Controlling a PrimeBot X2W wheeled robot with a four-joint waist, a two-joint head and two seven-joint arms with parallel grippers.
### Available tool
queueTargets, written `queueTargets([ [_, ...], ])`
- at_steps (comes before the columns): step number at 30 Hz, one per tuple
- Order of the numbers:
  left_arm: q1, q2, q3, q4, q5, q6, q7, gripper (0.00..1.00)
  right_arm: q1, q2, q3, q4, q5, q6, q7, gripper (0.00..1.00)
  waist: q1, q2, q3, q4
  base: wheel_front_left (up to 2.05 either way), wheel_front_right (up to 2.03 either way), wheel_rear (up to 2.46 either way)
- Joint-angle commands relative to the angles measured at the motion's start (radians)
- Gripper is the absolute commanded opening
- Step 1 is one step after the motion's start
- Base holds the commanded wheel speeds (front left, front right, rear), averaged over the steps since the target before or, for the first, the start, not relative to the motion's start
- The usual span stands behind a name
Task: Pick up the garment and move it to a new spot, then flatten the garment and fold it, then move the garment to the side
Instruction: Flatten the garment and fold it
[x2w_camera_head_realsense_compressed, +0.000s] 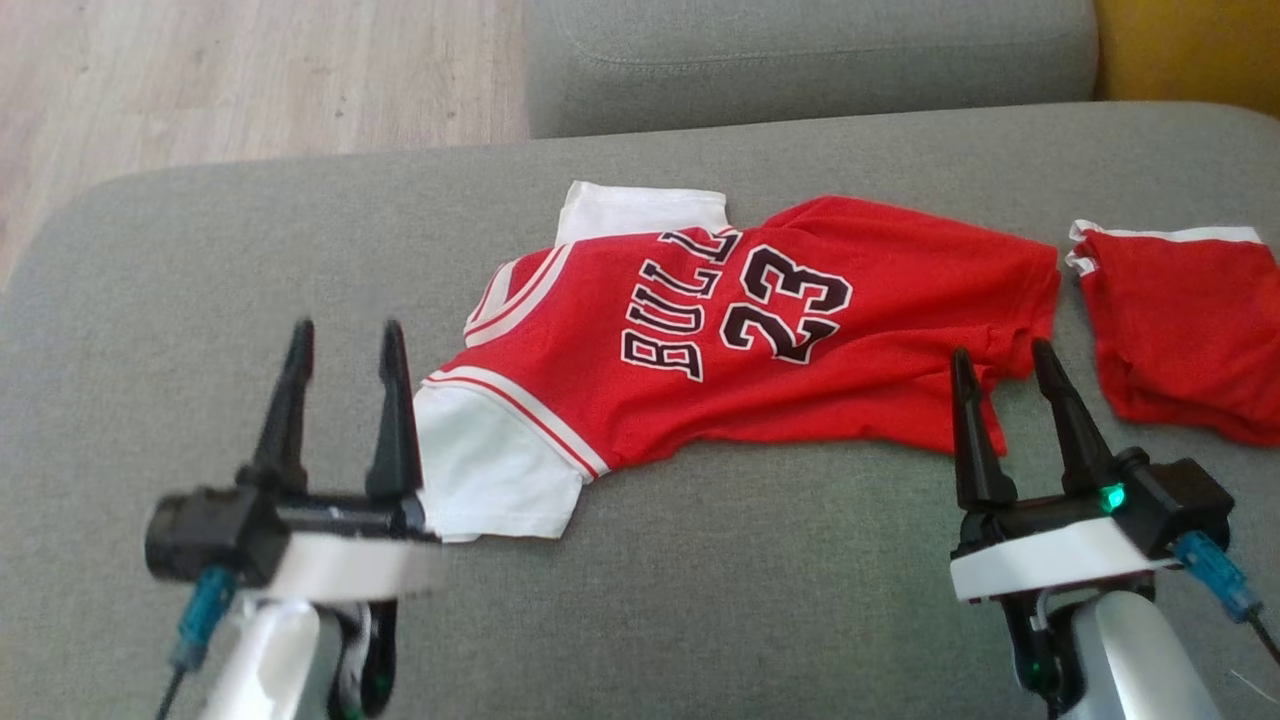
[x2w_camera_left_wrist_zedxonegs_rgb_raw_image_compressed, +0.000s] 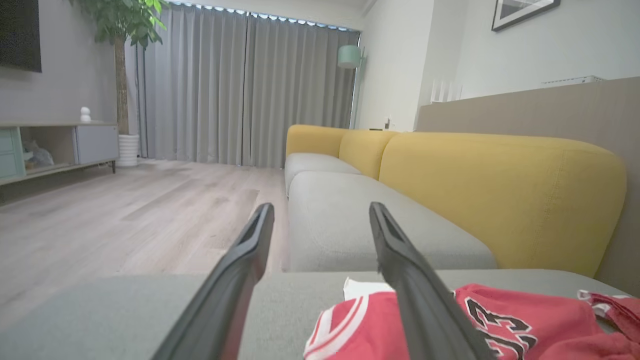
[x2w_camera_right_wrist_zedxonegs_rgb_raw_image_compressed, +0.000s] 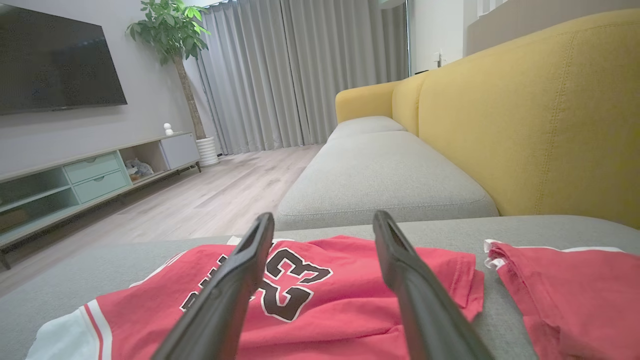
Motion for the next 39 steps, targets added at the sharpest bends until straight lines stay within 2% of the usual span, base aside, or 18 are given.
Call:
queueTargets([
  [1, -0.011, 0.006, 0.051, -0.028, 0.012, -0.007, -0.005, 1.0, -0.036, -0.003, 0.019, -0.028, -0.007, -0.001, -0.011, 1.0, 0.0, 0.0, 0.005, -0.003, 0.0, 0.0, 0.0],
  [6, 0.012, -0.034, 0.099, -0.018, 0.049, -0.057, -0.005, 1.0, -0.041, -0.003, -0.014, 0.048, -0.004, -0.001, -0.011, 1.0, 0.0, 0.0, 0.029, -0.007, 0.0, 0.0, 0.0],
  [14, -0.009, -0.09, 0.147, -0.008, 0.11, -0.122, -0.005, 1.0, -0.122, -0.003, -0.123, 0.285, -0.041, -0.001, 0.025, 1.0, 0.0, 0.0, 0.076, 0.01, 0.0, 0.0, 0.0],
  [20, -0.022, -0.116, 0.168, 0.013, 0.14, -0.159, -0.005, 1.0, -0.191, -0.003, -0.141, 0.44, -0.019, -0.001, 0.036, 1.0, 0.0, 0.0, 0.099, 0.022, 0.0, 0.0, 0.0],
  [28, -0.032, -0.133, 0.19, 0.024, 0.164, -0.183, -0.005, 1.0, -0.254, -0.003, -0.117, 0.587, 0.023, -0.001, 0.013, 1.0, 0.0, 0.0, 0.111, 0.026, 0.0, 0.0, 0.0],
  [29, -0.033, -0.134, 0.193, 0.026, 0.167, -0.185, -0.005, 1.0, -0.263, -0.003, -0.101, 0.603, 0.032, -0.001, 0.01, 0.72, 0.0, 0.0, 0.112, 0.025, 0.0, 0.0, 0.0],
  [30, -0.033, -0.136, 0.196, 0.029, 0.17, -0.187, -0.005, 1.0, -0.271, -0.003, -0.085, 0.617, 0.041, -0.001, 0.007, 0.29, 0.0, 0.0, 0.112, 0.023, 0.0, 0.0, 0.0],
  [31, -0.033, -0.137, 0.198, 0.032, 0.173, -0.189, -0.005, 1.0, -0.279, -0.003, -0.074, 0.629, 0.048, -0.001, 0.004, 0.0, 0.0, 0.0, 0.112, 0.02, 0.0, 0.0, 0.0],
  [35, -0.031, -0.141, 0.208, 0.045, 0.179, -0.196, -0.005, 1.0, -0.297, -0.003, -0.066, 0.652, 0.055, -0.001, -0.007, 0.0, 0.0, 0.0, 0.104, 0.006, 0.0, 0.0, 0.0],
  [39, -0.025, -0.144, 0.216, 0.058, 0.184, -0.201, -0.005, 1.0, -0.292, -0.003, -0.111, 0.621, 0.041, -0.001, -0.01, 0.0, 0.0, 0.0, 0.09, -0.014, 0.0, 0.0, 0.0],
])
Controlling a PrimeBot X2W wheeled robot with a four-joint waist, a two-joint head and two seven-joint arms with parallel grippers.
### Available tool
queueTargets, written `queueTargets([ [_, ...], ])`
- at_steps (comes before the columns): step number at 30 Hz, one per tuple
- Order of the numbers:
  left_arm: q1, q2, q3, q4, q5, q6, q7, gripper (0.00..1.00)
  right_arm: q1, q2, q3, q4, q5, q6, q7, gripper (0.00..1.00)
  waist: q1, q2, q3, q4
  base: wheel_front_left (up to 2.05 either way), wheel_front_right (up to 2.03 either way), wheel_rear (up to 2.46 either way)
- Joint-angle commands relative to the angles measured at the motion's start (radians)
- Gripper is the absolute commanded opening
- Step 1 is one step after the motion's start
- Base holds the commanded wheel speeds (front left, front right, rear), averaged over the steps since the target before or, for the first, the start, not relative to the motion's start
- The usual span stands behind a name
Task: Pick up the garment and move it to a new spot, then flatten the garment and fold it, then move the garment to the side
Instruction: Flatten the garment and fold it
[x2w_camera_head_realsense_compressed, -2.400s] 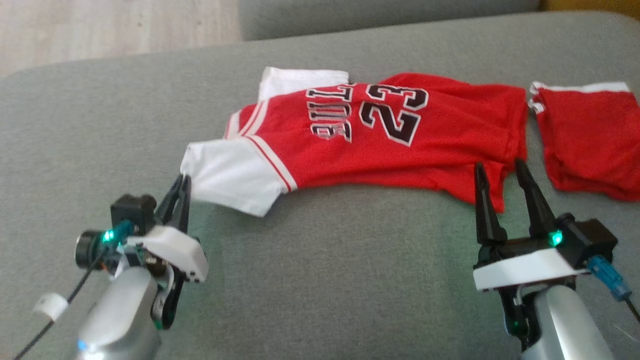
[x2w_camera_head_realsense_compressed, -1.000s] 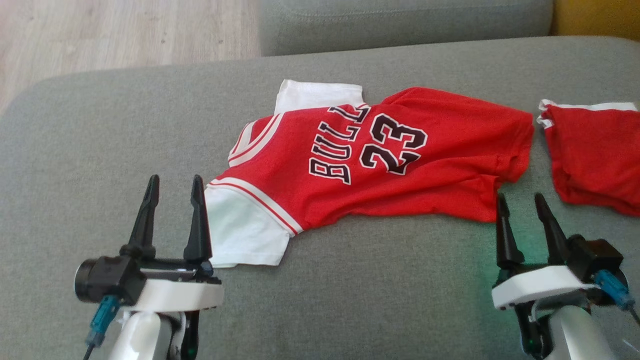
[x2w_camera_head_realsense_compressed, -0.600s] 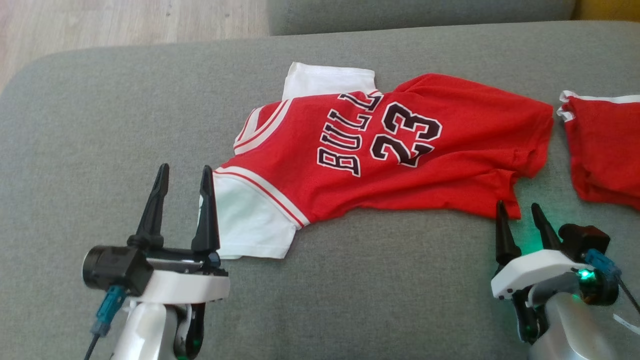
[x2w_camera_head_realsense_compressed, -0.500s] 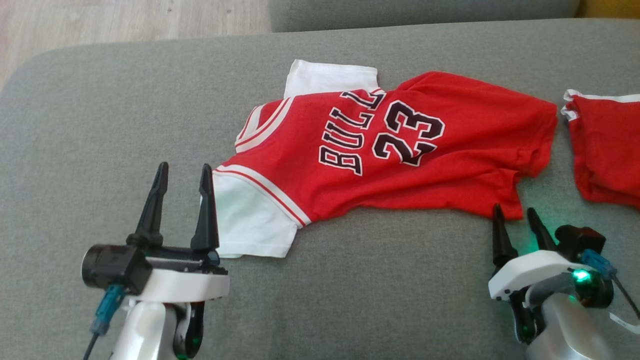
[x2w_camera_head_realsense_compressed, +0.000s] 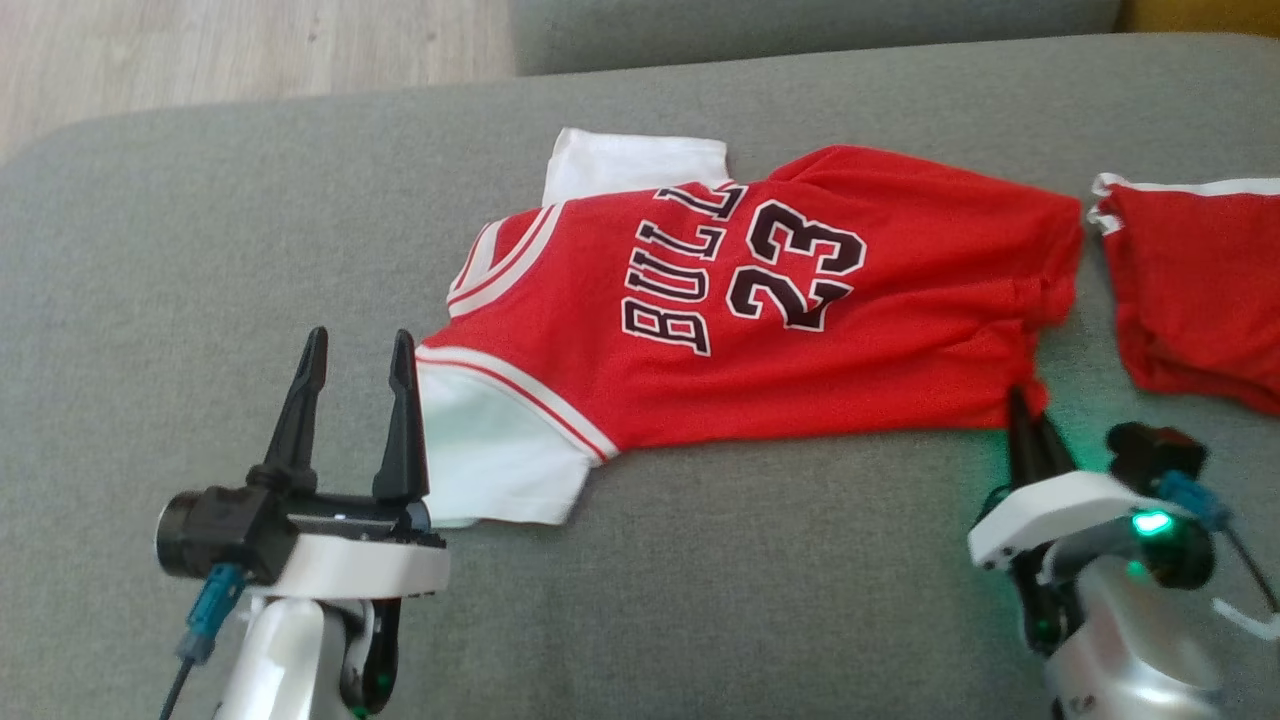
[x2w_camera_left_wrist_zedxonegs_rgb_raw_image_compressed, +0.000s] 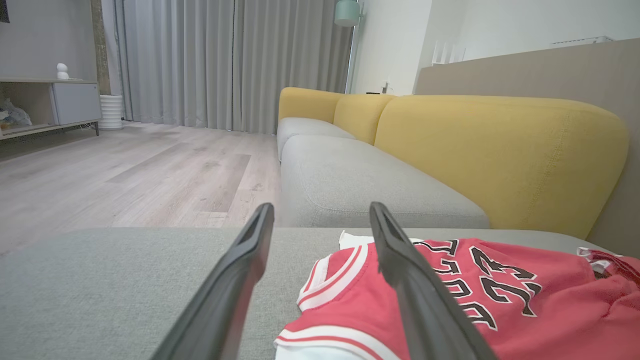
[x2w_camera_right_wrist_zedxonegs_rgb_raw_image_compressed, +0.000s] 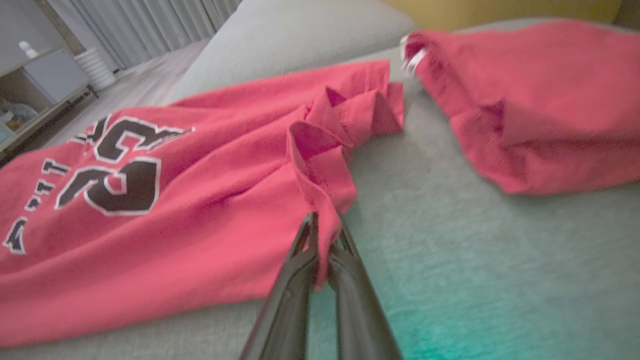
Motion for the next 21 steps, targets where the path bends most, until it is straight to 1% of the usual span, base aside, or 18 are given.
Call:
queueTargets([
  [1, -0.027, 0.003, 0.037, -0.023, 0.011, -0.002, -0.005, 1.0, -0.006, -0.002, 0.0, -0.048, -0.018, -0.001, -0.013, 0.0, -0.0001, 0.0, -0.012, -0.01, 0.0, 0.0, 0.0],
  [7, -0.011, 0.0, 0.021, 0.04, 0.005, -0.012, -0.005, 1.0, 0.073, -0.002, -0.105, -0.121, -0.079, -0.001, -0.014, 0.0, -0.0001, 0.0, -0.045, -0.029, 0.0, 0.0, 0.0],
  [14, -0.009, -0.002, 0.016, 0.057, 0.001, -0.016, -0.005, 1.0, 0.109, -0.002, -0.152, -0.148, -0.104, -0.001, -0.009, 0.0, -0.0001, 0.0, -0.058, -0.039, 0.0, 0.0, 0.0],
  [15, -0.009, -0.003, 0.015, 0.059, 0.001, -0.016, -0.005, 1.0, 0.111, -0.002, -0.161, -0.148, -0.108, -0.001, -0.005, 0.42, -0.0001, 0.0, -0.06, -0.039, 0.0, 0.0, 0.0],
  [16, -0.009, -0.003, 0.013, 0.061, 0.0, -0.016, -0.005, 1.0, 0.112, -0.002, -0.169, -0.148, -0.111, -0.001, -0.001, 1.0, -0.0001, 0.0, -0.062, -0.039, 0.0, 0.0, 0.0],
  [19, -0.007, -0.004, 0.01, 0.065, -0.003, -0.017, -0.005, 1.0, 0.105, -0.002, -0.157, -0.172, -0.11, -0.001, -0.005, 1.0, -0.0001, 0.0, -0.067, -0.038, 0.0, 0.0, 0.0],
  [21, -0.005, -0.004, 0.01, 0.064, -0.007, -0.017, -0.005, 1.0, 0.102, -0.002, -0.113, -0.222, -0.09, -0.001, -0.01, 1.0, -0.0001, 0.0, -0.07, -0.039, 0.0, 0.0, 0.0],
])
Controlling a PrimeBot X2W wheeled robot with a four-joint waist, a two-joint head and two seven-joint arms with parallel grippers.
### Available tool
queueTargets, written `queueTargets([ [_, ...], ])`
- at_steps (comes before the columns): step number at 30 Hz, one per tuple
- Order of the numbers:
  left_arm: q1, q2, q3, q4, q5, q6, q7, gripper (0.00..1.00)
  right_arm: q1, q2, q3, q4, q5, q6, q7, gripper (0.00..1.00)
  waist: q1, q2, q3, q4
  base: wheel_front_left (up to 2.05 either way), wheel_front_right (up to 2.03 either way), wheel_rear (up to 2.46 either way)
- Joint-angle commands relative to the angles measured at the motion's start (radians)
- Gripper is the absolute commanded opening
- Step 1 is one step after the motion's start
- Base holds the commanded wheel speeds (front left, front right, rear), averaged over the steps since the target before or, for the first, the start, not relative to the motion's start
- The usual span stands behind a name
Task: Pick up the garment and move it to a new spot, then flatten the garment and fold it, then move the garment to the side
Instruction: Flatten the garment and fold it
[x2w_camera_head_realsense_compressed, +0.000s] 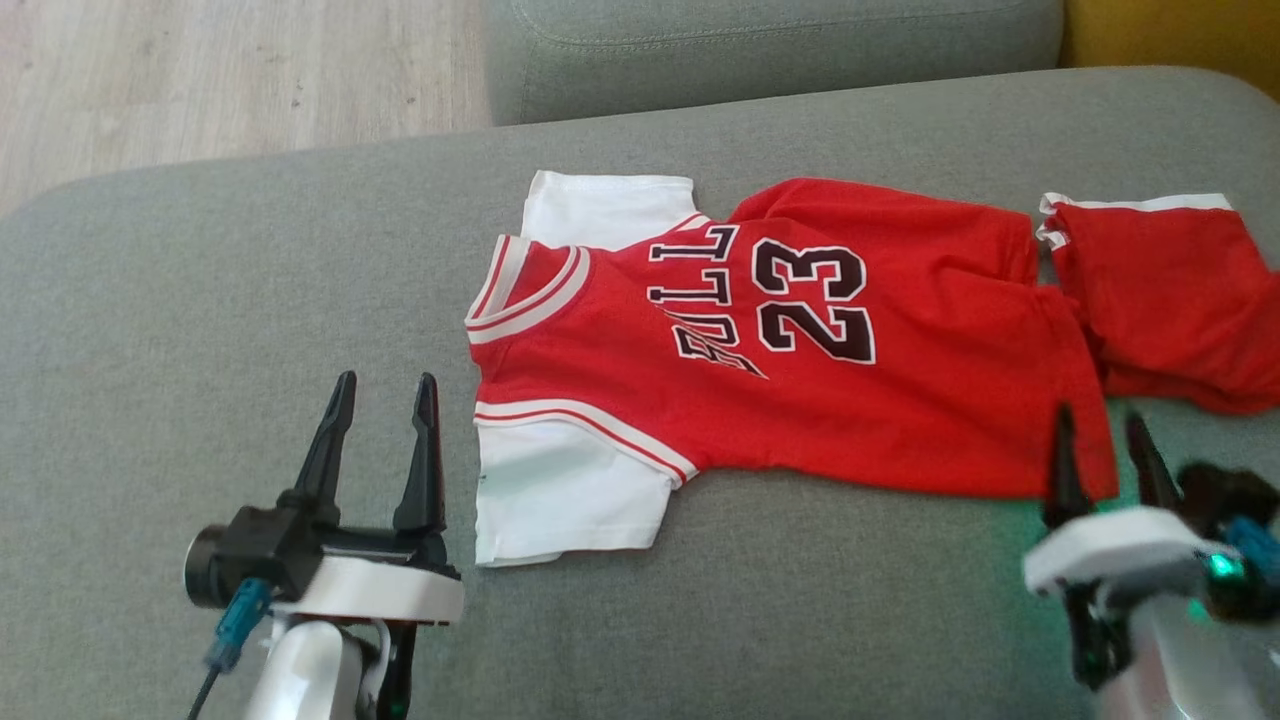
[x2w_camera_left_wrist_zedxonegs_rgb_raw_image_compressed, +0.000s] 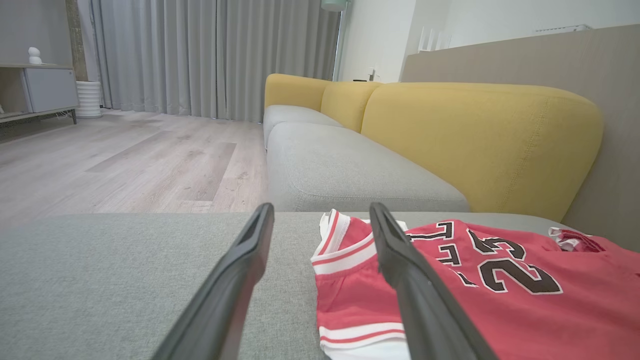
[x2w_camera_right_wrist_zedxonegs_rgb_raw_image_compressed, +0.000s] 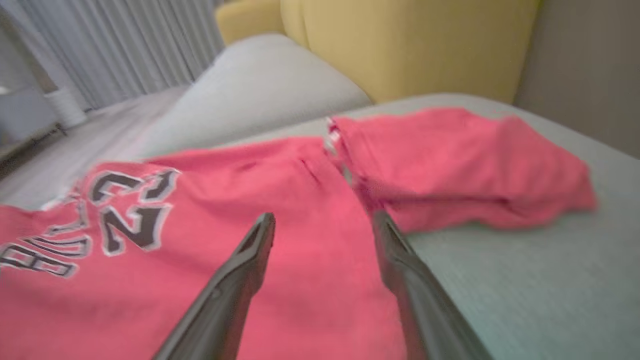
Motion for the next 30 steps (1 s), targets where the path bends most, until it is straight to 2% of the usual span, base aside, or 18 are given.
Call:
queueTargets([
  [1, -0.02, 0.002, 0.027, -0.031, -0.011, -0.007, -0.005, 1.0, -0.027, -0.004, 0.068, -0.073, 0.021, -0.001, -0.012, 1.0, 0.0001, 0.0, -0.002, -0.001, 0.0, 0.0, 0.0],
  [5, -0.014, 0.002, 0.025, -0.032, -0.022, -0.009, -0.005, 1.0, 0.014, -0.004, 0.176, -0.257, 0.101, -0.001, -0.014, 1.0, 0.0001, 0.0, -0.01, 0.001, 0.0, 0.0, 0.0],
  [10, -0.01, 0.001, 0.017, -0.035, -0.043, -0.01, -0.005, 1.0, 0.083, -0.004, 0.22, -0.399, 0.101, -0.001, -0.015, 1.0, 0.0001, 0.0, -0.016, 0.011, 0.0, 0.0, 0.0],
  [17, -0.004, 0.001, -0.006, -0.021, -0.072, -0.011, -0.005, 1.0, 0.114, -0.004, 0.218, -0.43, 0.093, -0.001, -0.015, 1.0, 0.0001, 0.0, -0.016, 0.025, 0.0, 0.0, 0.0],
  [19, 0.001, 0.001, -0.041, 0.034, -0.086, -0.013, 0.004, 1.0, 0.115, -0.004, 0.215, -0.434, 0.091, -0.001, -0.015, 1.0, 0.0001, 0.0, -0.015, 0.028, 0.0, 0.0, 0.0],
  [23, -0.002, 0.009, -0.091, 0.14, -0.081, -0.016, 0.103, 1.0, 0.117, -0.004, 0.218, -0.439, 0.089, -0.001, -0.015, 1.0, 0.0001, 0.0, -0.012, 0.026, 0.0, 0.0, 0.0],
  [30, -0.033, 0.008, -0.104, 0.257, -0.109, -0.013, 0.19, 1.0, 0.113, -0.004, 0.225, -0.436, 0.094, -0.001, -0.015, 1.0, 0.0001, 0.0, 0.017, 0.008, 0.0, 0.0, 0.0],
])
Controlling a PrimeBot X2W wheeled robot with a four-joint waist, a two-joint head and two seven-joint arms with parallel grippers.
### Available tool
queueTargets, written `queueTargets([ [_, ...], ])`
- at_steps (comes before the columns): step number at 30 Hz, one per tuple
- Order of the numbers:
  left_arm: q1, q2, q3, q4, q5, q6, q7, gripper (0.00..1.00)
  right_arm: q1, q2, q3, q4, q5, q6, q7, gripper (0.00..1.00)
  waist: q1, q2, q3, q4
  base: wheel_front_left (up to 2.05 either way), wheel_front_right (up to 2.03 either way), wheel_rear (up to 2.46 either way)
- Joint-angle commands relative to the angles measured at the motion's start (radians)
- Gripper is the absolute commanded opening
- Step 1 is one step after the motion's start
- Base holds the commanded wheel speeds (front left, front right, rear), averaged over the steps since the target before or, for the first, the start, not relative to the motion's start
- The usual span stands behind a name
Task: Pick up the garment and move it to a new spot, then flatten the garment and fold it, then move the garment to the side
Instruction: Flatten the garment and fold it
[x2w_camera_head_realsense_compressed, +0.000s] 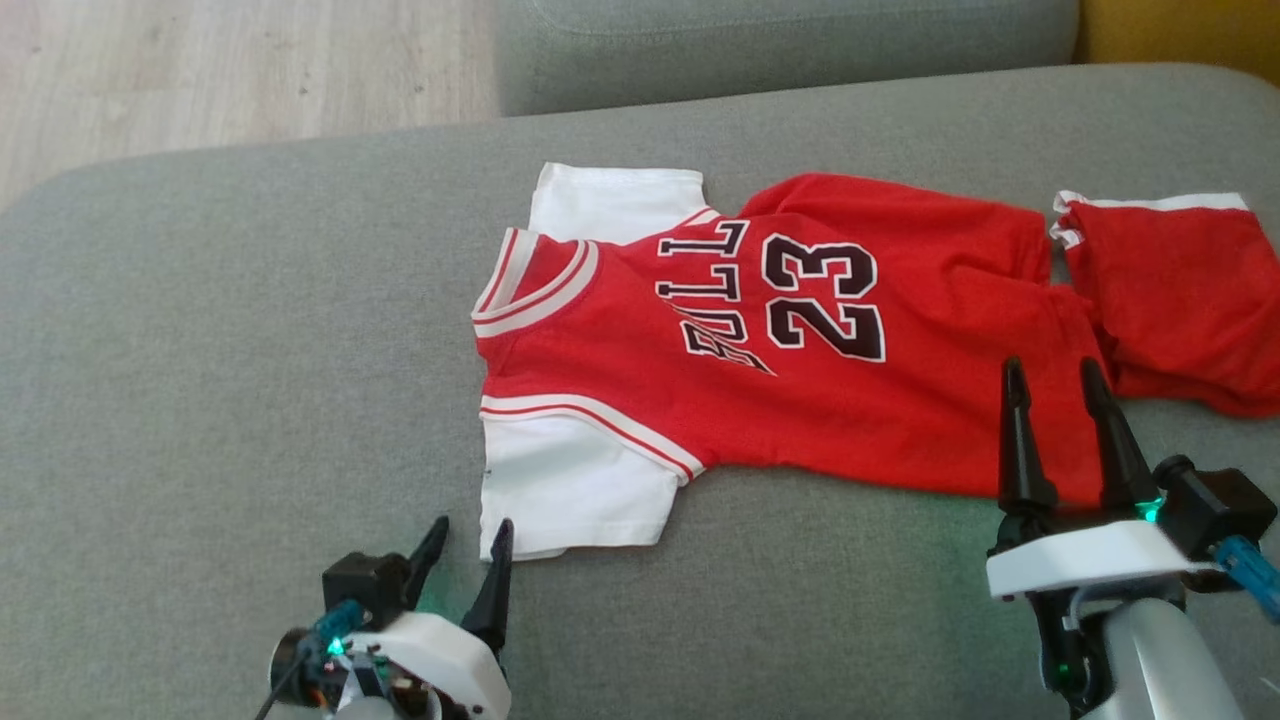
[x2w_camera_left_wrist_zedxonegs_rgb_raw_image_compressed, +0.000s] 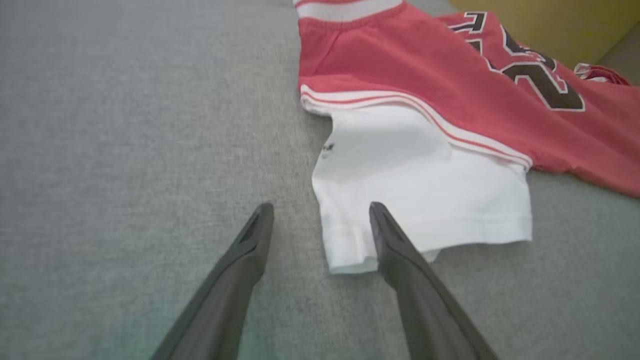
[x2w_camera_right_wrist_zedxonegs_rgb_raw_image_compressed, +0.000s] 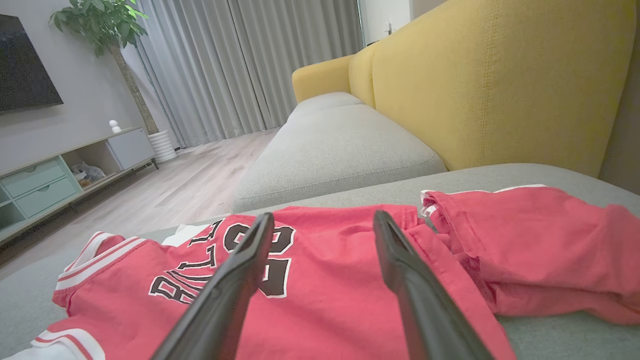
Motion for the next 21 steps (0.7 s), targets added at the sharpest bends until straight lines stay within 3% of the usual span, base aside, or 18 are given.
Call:
queueTargets([
  [1, -0.049, 0.007, 0.024, -0.012, -0.016, 0.003, 0.013, 1.0, -0.032, -0.004, 0.026, -0.034, -0.004, -0.001, -0.011, 1.0, 0.0, 0.0, 0.01, -0.006, 0.0, 0.0, 0.0],
  [10, -0.076, 0.012, 0.008, 0.044, -0.032, 0.017, 0.078, 1.0, -0.045, -0.004, 0.018, -0.028, 0.002, -0.001, -0.011, 1.0, 0.0, 0.0, 0.032, -0.021, 0.0, 0.0, 0.0],
  [11, -0.077, 0.012, -0.001, 0.047, -0.036, 0.014, 0.088, 0.83, -0.046, -0.004, 0.014, -0.024, 0.0, -0.001, -0.011, 1.0, 0.0, 0.0, 0.032, -0.021, 0.0, 0.0, 0.0],
  [13, -0.077, 0.013, -0.019, 0.047, -0.043, 0.007, 0.104, 0.04, -0.048, -0.004, 0.007, -0.014, -0.005, -0.001, -0.011, 1.0, 0.0, 0.0, 0.032, -0.022, 0.0, 0.0, 0.0],
  [14, -0.076, 0.014, -0.029, 0.044, -0.049, 0.004, 0.109, 0.0, -0.049, -0.004, 0.001, -0.01, -0.008, -0.001, -0.011, 1.0, 0.0, 0.0, 0.031, -0.023, 0.0, 0.0, 0.0],
  [21, -0.07, 0.019, -0.043, -0.013, -0.141, -0.005, 0.076, 0.0, -0.052, -0.004, -0.041, 0.035, -0.033, -0.001, -0.011, 1.0, 0.0, 0.0, 0.018, -0.023, 0.0, 0.0, 0.0],
])
